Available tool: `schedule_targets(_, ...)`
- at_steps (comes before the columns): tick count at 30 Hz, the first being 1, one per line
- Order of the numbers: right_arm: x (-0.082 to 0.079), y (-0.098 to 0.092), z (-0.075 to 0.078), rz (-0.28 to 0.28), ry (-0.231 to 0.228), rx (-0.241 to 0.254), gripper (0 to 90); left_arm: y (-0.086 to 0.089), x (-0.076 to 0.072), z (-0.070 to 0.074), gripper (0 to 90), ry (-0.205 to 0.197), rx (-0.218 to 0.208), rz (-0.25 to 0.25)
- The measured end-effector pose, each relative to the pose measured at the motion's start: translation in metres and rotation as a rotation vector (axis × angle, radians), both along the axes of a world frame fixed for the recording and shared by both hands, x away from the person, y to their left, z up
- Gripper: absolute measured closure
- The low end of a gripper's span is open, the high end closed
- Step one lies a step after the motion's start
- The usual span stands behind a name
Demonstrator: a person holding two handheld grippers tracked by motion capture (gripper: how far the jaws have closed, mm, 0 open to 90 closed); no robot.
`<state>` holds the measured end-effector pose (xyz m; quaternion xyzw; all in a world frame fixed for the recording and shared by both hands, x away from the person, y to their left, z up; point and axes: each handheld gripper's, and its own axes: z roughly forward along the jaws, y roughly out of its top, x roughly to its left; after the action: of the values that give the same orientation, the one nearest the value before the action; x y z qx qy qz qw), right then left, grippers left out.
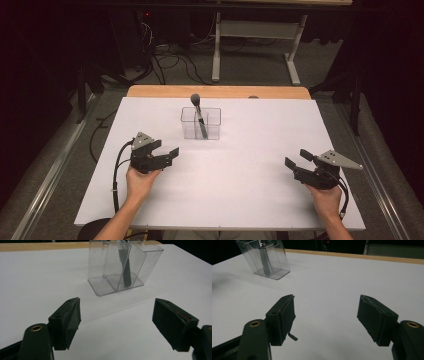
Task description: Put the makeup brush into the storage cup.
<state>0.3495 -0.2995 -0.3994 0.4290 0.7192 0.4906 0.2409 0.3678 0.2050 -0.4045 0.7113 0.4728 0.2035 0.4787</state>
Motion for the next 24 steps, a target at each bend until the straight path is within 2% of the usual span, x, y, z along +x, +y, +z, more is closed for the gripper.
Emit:
schedule_targets(10,-0.001,0.0,0.0,0.004,0.001,0.002,31.9,0.001,-0.003,-0.005,23.0,-0.002,0.003,0.01)
schedule_targets(12,-0.001,0.001,0.0,0.008,0.004,0.003,31.9,0.002,-0.004,-0.006,22.9,0.0,0.019,0.013)
schedule_targets(14,-0.001,0.002,0.0,0.013,0.004,0.002,31.9,0.004,-0.005,-0.007,22.8,-0.003,0.009,0.023)
schedule_targets(18,-0.002,0.003,-0.001,0.021,0.005,-0.001,31.9,0.01,-0.002,-0.007,22.8,-0.049,0.027,0.02)
schedule_targets(21,-0.002,0.003,0.0,0.022,0.004,-0.002,31.9,0.01,-0.005,-0.008,22.8,-0.024,0.001,0.038)
schedule_targets(24,-0.002,0.004,0.0,0.023,0.003,-0.003,31.9,0.012,-0.005,-0.008,22.8,-0.035,0.002,0.037)
